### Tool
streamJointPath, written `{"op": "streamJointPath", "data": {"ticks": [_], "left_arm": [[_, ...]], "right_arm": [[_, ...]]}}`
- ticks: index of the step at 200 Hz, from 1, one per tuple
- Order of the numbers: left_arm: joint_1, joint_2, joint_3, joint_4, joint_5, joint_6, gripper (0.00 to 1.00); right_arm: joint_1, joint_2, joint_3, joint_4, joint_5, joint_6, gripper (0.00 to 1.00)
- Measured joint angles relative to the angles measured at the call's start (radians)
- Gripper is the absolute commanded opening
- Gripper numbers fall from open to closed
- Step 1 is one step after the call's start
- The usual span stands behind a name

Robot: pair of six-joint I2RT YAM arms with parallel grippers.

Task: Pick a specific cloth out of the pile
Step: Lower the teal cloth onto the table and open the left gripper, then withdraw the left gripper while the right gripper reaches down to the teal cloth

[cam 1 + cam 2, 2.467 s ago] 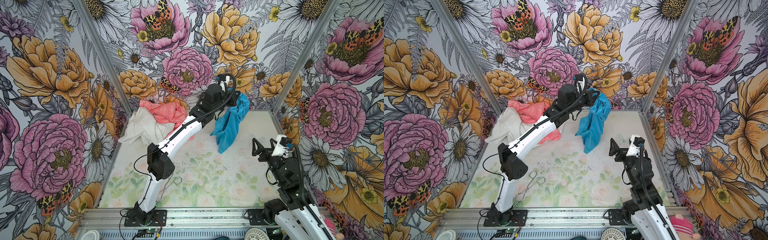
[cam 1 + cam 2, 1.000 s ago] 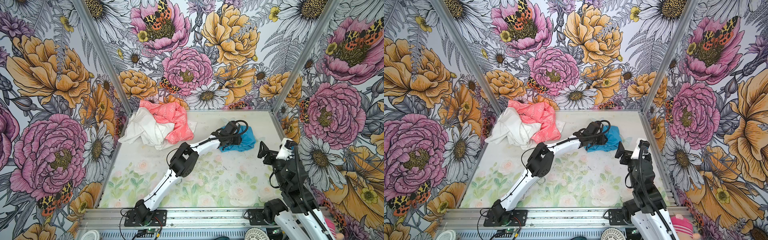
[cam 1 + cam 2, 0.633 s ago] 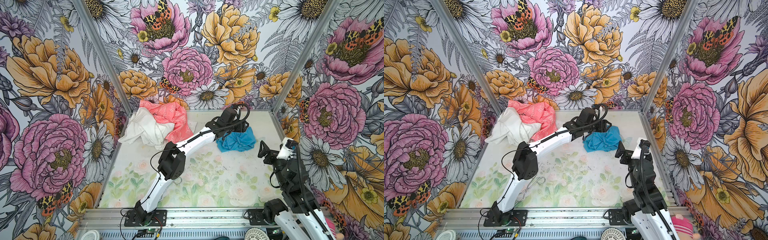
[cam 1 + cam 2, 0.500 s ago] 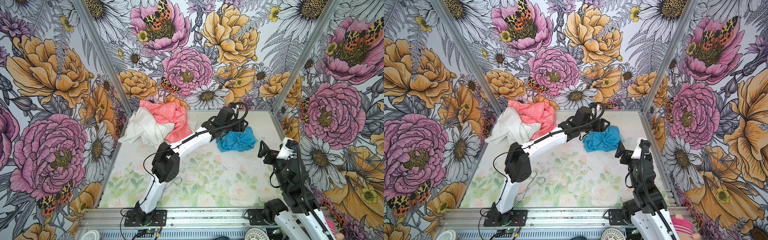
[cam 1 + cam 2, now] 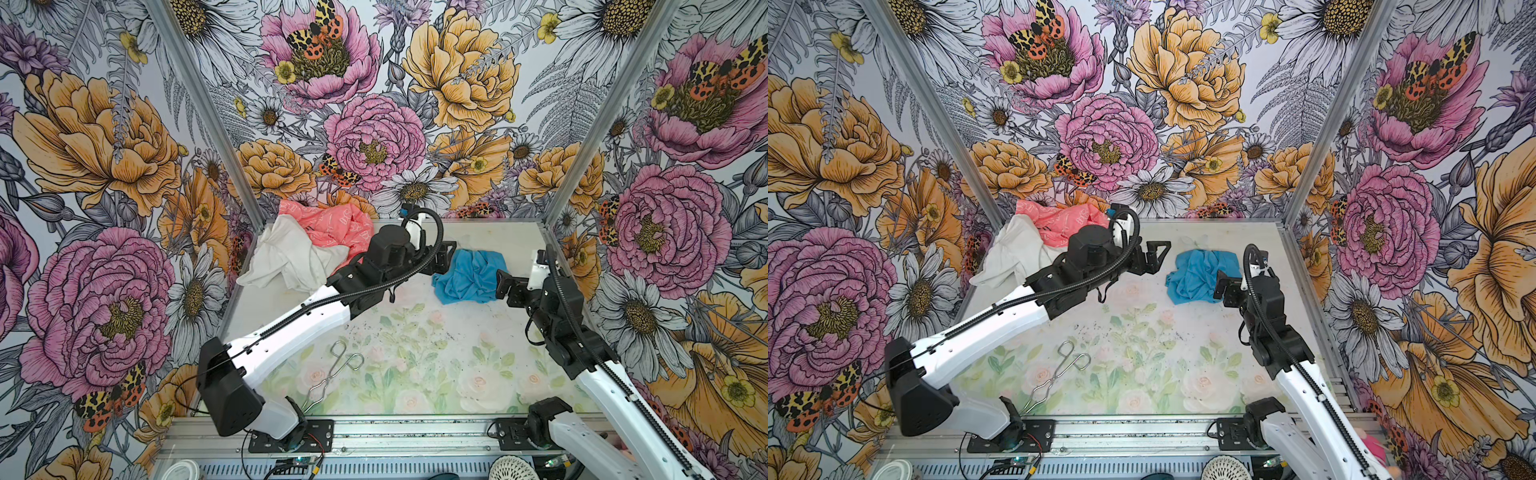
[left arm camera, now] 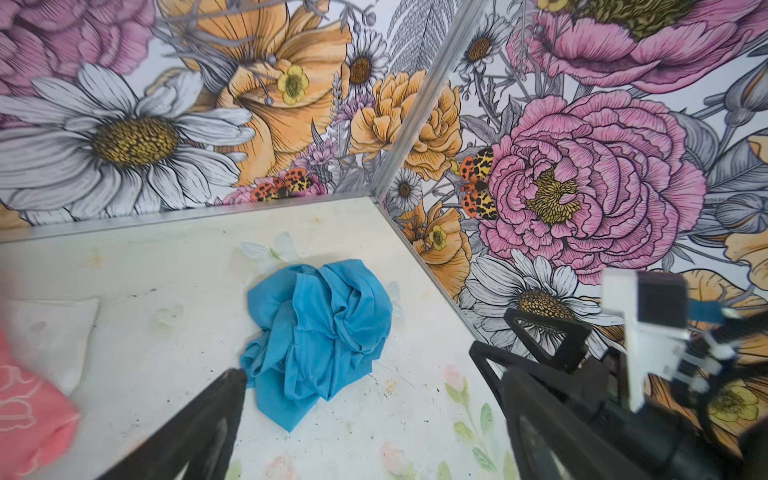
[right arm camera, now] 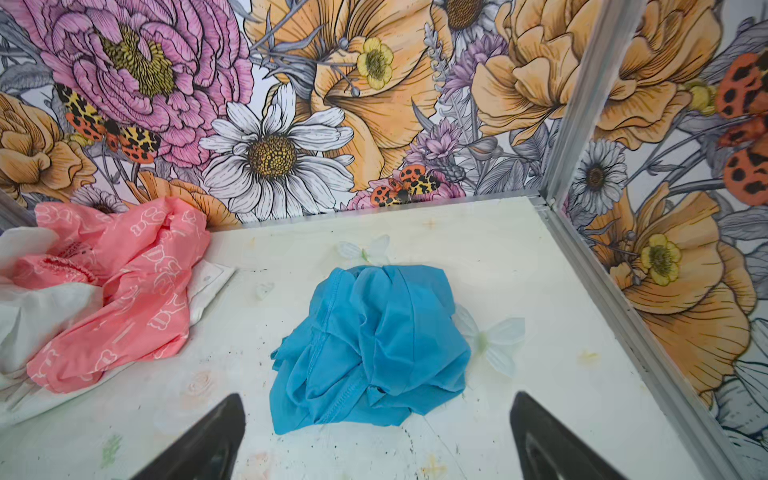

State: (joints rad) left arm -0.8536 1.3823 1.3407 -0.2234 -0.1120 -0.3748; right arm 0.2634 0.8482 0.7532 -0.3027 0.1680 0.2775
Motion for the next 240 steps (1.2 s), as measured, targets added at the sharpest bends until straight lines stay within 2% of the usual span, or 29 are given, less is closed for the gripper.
{"op": "streamJointPath", "data": {"ticks": [66, 101, 151, 204, 240], "left_arm": [[0.000, -0.305, -0.433, 0.015, -0.057, 0.104, 0.99], [0.000, -0.443, -0.593, 0.043, -0.056, 0.187, 0.99], [0.000, -0.537, -0.641, 0.109, -0.057, 0.304, 0.99], [0.000, -0.600, -0.683, 0.117, -0.057, 0.356, 0.99], [0.000, -0.612, -0.687, 0.118, -0.061, 0.374, 0.99]], "right_arm": [[0.000, 0.359, 0.175, -0.003, -0.095, -0.037, 0.99], [0.000, 0.536, 0.261, -0.004, -0.121, -0.059, 0.99], [0.018, 0.750, 0.363, -0.023, -0.132, -0.069, 0.96], [0.073, 0.904, 0.456, -0.075, -0.108, -0.097, 0.86], [0.100, 1.019, 0.546, -0.121, -0.084, -0.111, 0.84]]}}
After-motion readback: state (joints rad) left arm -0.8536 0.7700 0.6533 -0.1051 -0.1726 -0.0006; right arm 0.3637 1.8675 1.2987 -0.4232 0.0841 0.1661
